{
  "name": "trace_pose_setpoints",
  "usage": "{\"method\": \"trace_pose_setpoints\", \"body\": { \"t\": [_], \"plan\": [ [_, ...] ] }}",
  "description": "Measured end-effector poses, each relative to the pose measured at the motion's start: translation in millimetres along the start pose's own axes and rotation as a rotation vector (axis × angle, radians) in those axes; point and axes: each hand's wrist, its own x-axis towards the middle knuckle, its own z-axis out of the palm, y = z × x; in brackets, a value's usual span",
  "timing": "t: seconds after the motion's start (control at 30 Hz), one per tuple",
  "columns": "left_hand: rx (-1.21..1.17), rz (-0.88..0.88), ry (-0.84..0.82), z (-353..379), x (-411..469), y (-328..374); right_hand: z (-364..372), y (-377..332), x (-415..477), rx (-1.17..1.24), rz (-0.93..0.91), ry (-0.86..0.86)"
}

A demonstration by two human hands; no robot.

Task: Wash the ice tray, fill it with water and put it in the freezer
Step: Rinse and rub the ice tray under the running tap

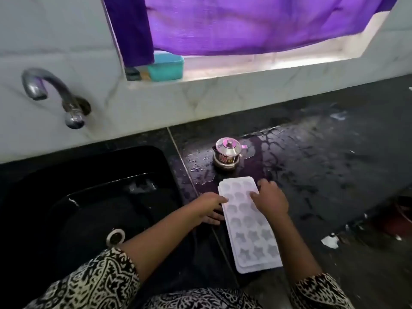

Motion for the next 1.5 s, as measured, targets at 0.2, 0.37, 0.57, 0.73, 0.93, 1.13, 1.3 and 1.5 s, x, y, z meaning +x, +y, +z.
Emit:
{"method": "trace_pose_setpoints", "body": {
  "t": [0.2, 0.37, 0.57, 0.73, 0.93, 1.13, 1.3, 1.5],
  "plan": [
    [-0.047, 0.048, 0.091, 4, -2, 5, 5, -2, 4, -0.017, 0.048, -0.128],
    [-0.149, 0.151, 0.247, -23, -19, 4, -5, -33, 5, 0.188, -0.097, -0.125],
    [-0.38, 0.154, 0.261, -77, -69, -3, -16, -106, -5, 0.435, -0.394, -0.257],
    [-0.491, 0.292, 0.414, -122, -107, -21, -17, -168, -10, 0.362, -0.626, -0.381],
    [-0.733, 0.448, 0.666, -172, -142, -54, -1, -199, -5, 0.275, -0.661, -0.342],
    [-0.621, 0.336, 0.669, -218, -165, -63, 27, -223, -34, 0.908, -0.478, -1.06],
    [-0.573, 0.311, 0.544, -231, -173, -42, 32, -259, -48, 0.994, -0.435, -1.204],
    [-1.018, 0.566, 0.472, -242, -180, -74, 41, -278, -52, 1.307, -0.283, -1.063]
  ]
}}
